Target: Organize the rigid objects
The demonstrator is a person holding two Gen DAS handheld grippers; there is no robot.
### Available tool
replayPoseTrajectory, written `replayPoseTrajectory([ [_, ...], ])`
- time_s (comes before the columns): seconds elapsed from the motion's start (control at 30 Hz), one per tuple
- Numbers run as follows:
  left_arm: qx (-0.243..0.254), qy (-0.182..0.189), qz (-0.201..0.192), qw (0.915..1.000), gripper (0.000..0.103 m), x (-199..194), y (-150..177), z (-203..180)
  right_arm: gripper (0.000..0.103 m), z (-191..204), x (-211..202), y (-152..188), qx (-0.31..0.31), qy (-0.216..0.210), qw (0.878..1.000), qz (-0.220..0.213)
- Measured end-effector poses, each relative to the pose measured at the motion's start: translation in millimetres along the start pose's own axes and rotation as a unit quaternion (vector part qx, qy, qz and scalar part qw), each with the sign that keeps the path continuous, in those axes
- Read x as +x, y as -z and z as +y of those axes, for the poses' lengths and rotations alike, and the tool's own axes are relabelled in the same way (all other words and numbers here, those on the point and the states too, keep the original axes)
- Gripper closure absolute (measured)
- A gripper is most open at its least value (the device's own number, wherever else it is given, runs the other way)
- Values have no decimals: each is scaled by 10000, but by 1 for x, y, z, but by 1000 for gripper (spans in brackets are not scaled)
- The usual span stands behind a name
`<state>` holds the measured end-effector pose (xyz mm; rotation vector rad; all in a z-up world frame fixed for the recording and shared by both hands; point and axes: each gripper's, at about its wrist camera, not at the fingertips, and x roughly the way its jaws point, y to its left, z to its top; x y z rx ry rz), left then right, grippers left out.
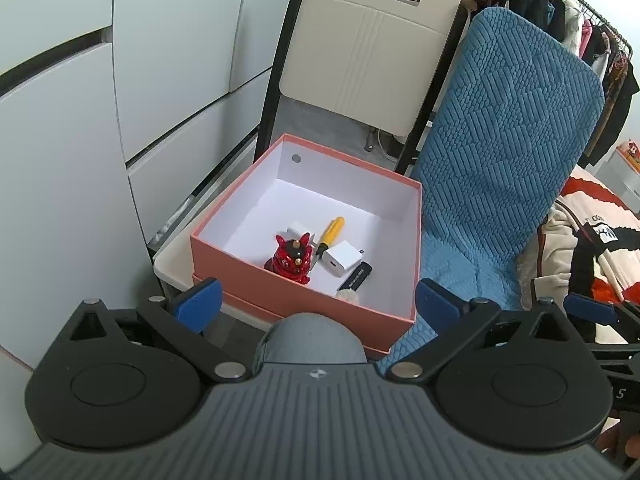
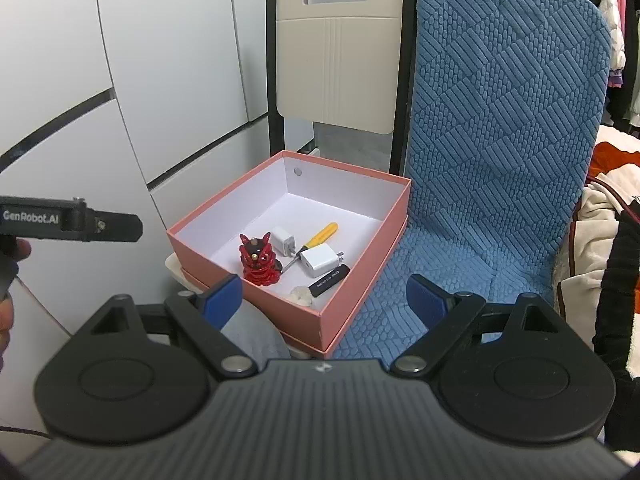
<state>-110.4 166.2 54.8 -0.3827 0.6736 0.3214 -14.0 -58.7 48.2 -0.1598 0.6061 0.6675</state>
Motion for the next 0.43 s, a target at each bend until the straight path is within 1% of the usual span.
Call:
replayPoseTrajectory([
  [0.3,105,86,33,9999,0,-4,8,-6,12,1,-4,3,9,-17,10000,7],
  [0.43,176,60,35,9998,0,-5,9,-8,12,0,-5,2,24,-2,10000,-15],
])
